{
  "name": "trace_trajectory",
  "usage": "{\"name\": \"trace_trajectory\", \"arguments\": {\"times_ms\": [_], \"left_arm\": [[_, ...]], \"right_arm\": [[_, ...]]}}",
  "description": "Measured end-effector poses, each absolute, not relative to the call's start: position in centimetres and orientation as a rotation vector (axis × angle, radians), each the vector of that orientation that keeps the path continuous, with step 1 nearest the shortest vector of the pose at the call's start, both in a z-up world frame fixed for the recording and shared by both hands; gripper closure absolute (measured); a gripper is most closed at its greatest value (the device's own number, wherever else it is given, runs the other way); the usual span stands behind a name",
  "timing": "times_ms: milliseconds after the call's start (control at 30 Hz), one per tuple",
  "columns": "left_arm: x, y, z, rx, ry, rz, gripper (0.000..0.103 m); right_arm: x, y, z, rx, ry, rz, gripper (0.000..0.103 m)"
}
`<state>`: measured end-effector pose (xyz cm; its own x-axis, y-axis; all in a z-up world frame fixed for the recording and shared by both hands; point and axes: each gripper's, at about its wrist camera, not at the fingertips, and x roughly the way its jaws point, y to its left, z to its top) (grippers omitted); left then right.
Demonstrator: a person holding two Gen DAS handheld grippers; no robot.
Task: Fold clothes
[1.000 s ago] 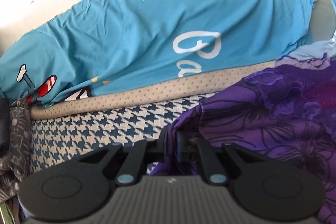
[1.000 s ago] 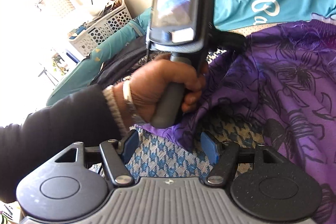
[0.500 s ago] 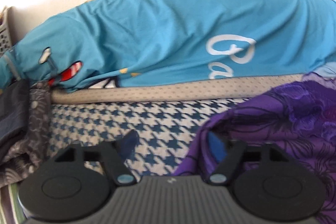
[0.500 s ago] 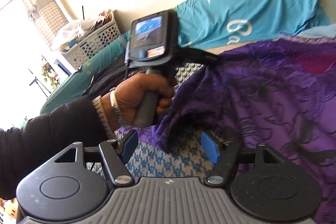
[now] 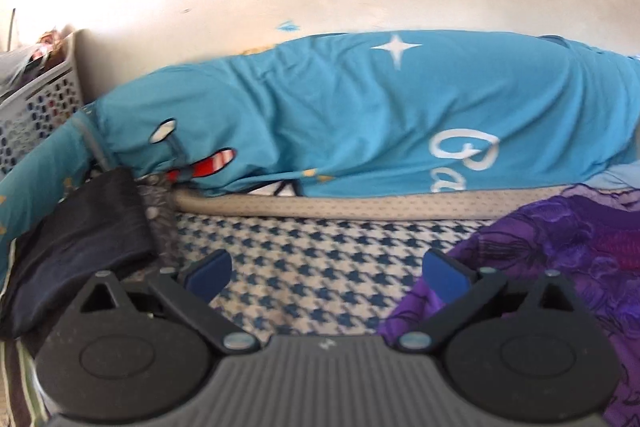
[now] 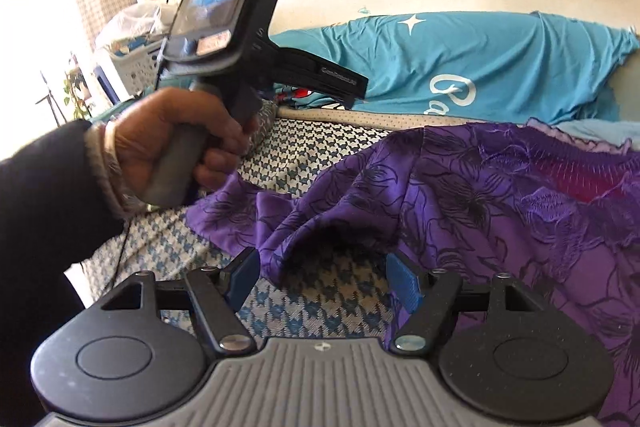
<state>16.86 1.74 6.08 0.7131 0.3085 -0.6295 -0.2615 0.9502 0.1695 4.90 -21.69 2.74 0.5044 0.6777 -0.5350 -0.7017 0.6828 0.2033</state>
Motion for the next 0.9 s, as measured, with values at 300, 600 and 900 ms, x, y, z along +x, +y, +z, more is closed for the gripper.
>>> {"name": "trace_trajectory", "arguments": {"times_ms": [300, 600, 900], "left_arm": [[13.3, 2.4, 6.2, 0.052, 0.773, 0.258, 0.0], [13.7, 2.2, 5.6, 0.033, 0.814, 0.228, 0.0], [14.3, 3.5, 3.8, 0.005, 0.866, 0.228, 0.0]], "right_arm": [[4.4, -17.2, 0.6, -0.341, 0.533, 0.791, 0.034], [6.4, -13.6, -1.9, -0.481, 0.517, 0.71, 0.046], [8.0, -10.8, -4.3, -0.605, 0.525, 0.656, 0.068]]}}
